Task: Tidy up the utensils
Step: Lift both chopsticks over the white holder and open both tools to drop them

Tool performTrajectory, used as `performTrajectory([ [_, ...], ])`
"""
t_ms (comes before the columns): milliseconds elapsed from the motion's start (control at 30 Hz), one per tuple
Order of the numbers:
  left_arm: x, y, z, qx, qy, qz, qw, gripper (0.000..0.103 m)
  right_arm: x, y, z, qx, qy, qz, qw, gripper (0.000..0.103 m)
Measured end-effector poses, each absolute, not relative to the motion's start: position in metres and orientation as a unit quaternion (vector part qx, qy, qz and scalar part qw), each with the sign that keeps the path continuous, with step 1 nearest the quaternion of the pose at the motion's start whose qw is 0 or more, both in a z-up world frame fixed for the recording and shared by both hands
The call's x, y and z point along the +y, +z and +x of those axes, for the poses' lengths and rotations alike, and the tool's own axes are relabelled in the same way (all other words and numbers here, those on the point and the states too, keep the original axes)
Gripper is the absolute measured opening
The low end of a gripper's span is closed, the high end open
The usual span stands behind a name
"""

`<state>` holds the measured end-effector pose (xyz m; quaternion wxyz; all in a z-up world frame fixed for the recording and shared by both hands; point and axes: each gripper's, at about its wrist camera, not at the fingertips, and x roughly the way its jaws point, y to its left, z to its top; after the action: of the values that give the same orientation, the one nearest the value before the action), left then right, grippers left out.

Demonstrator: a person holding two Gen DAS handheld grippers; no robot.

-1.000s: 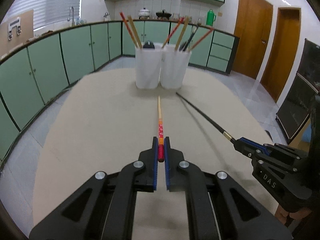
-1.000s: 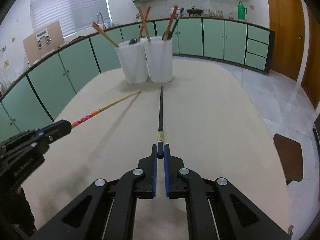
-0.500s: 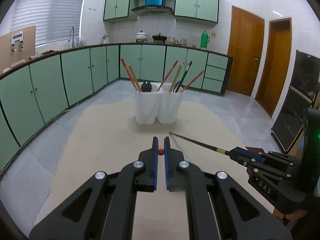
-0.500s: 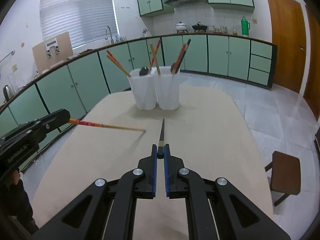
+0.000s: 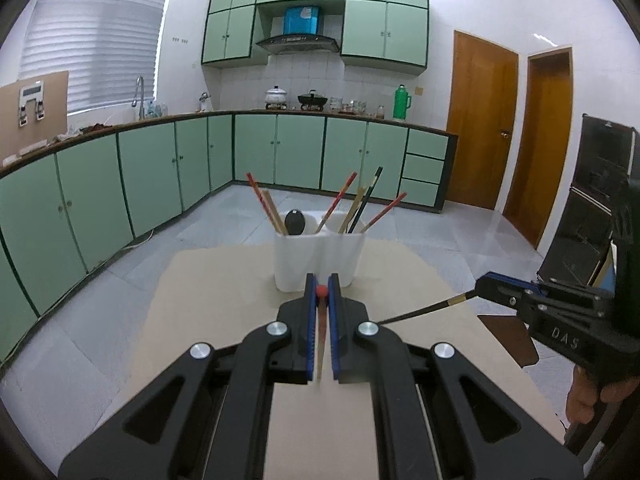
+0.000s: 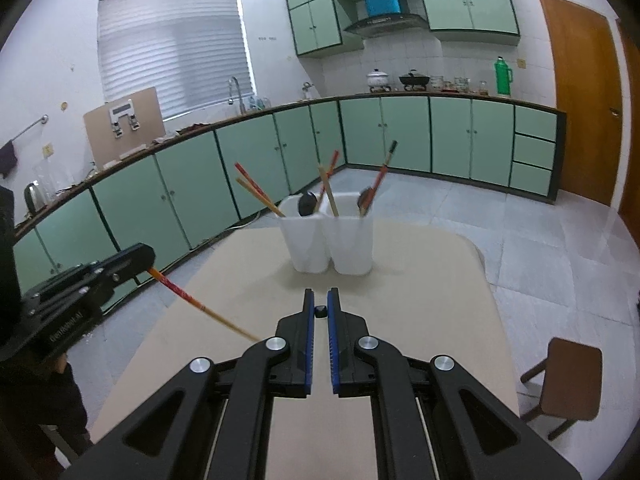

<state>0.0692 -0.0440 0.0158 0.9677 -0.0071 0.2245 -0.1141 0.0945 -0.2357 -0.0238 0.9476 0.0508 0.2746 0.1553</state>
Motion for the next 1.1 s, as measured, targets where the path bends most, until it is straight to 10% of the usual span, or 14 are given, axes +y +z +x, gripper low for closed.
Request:
performTrajectory([
  [1100, -0.049, 0.117, 0.149, 0.107, -0.131, 0.014, 0.986, 0.005, -0.231, 0.118, 0.178, 0.179, 0.184, 0.005, 0.966, 0.006],
])
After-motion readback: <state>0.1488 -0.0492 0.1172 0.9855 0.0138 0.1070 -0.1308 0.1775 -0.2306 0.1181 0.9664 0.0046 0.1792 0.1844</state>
